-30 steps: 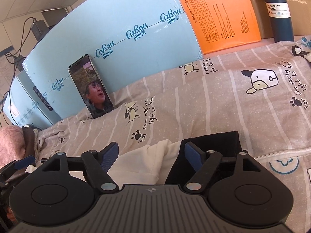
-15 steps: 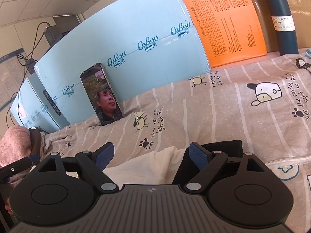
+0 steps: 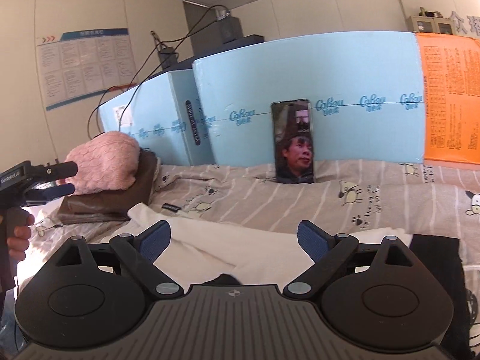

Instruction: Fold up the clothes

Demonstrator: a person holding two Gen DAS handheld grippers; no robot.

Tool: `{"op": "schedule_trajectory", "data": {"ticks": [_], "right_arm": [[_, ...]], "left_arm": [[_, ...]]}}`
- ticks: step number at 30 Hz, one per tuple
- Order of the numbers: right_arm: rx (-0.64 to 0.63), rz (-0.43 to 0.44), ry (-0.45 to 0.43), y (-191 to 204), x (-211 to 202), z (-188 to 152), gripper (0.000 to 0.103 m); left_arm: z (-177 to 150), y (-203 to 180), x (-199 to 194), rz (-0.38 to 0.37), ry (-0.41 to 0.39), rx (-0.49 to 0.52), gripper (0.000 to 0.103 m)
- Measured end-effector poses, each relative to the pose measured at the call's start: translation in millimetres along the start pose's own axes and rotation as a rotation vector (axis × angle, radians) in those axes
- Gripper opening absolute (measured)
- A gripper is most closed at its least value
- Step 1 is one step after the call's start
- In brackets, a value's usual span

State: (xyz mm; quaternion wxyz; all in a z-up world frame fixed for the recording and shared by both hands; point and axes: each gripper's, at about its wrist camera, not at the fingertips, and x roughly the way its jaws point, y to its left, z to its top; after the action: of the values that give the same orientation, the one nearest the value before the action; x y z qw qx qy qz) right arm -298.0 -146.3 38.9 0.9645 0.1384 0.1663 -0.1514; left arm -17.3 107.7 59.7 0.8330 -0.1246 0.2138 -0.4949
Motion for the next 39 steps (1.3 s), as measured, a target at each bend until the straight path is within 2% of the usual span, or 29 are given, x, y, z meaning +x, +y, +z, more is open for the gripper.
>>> {"op": "schedule_trajectory", "data": {"ticks": [3, 6, 8, 10, 12, 16, 19, 23, 31, 34, 36, 39], "right_arm": [[-0.051, 0.126, 0.082, 41.9, 21.8, -11.0, 0.093], [-0.087, 0.226, 0.230, 76.5, 48.8, -21.5, 0.093], [-0.153, 0.249, 0.292, 100.1, 59.2, -29.0, 0.093], [-0.230, 0.231, 0.304, 120.6, 63.6, -33.8, 0.093], [-0.296, 0.182, 0.307, 133.8, 67.0, -39.6, 0.093], [-0.422, 0.082, 0.314, 146.9, 74.8, -52.3, 0.093], [-0.503, 0.052, 0.272, 150.9, 74.7, -58.2, 0.093], [-0.540, 0.024, 0.258, 158.2, 82.0, -57.0, 0.093], [-0.645, -0.024, 0.173, 192.5, 109.3, -62.3, 0.093], [-0.676, -0.045, 0.149, 203.9, 115.2, -63.0, 0.091], [-0.682, -0.039, 0.139, 210.0, 121.4, -62.7, 0.090], [-0.689, -0.036, 0.130, 219.3, 130.4, -61.2, 0.083]], "left_arm": [[3.7, 28.9, -9.2, 0.000, 0.033, -0.093, 0.103], [2.9, 53.1, -2.6, -0.070, 0.071, -0.209, 0.103], [-0.6, 68.3, 10.3, -0.135, 0.125, -0.318, 0.103], [-0.6, 74.1, 28.1, -0.144, 0.191, -0.376, 0.103], [1.3, 76.0, 50.2, -0.185, 0.254, -0.381, 0.103], [5.2, 74.1, 89.8, -0.164, 0.336, -0.347, 0.103], [5.9, 72.2, 116.5, -0.150, 0.400, -0.319, 0.103], [3.7, 67.1, 143.8, -0.132, 0.468, -0.269, 0.103], [2.8, 57.4, 168.7, -0.198, 0.513, -0.220, 0.100], [3.7, 65.5, 167.5, -0.201, 0.498, -0.240, 0.088], [4.3, 71.7, 165.4, -0.201, 0.484, -0.262, 0.068], [3.4, 72.8, 165.4, -0.207, 0.488, -0.265, 0.057]]}}
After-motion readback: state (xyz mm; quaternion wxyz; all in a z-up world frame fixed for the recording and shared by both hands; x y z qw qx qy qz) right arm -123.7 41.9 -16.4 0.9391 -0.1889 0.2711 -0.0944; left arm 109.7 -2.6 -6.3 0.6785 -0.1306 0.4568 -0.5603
